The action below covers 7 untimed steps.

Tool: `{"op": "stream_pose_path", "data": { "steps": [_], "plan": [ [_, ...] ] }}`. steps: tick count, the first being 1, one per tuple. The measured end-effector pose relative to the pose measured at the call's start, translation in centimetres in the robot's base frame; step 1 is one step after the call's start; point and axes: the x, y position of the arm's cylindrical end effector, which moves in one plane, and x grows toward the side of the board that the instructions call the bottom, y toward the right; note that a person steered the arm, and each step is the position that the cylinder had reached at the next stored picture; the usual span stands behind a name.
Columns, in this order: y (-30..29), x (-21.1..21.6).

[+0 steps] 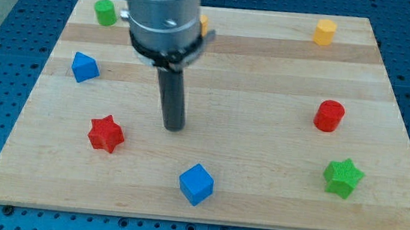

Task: Place the red circle in between the hexagon and green star

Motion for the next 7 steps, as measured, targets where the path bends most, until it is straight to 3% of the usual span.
{"op": "stream_pose_path", "data": {
  "steps": [3,4,6,7],
  "plan": [
    [-15.4,1.2],
    [-15.1,1.2],
    [6.4,0.0],
    [17.5,-2.9]
  ]
}}
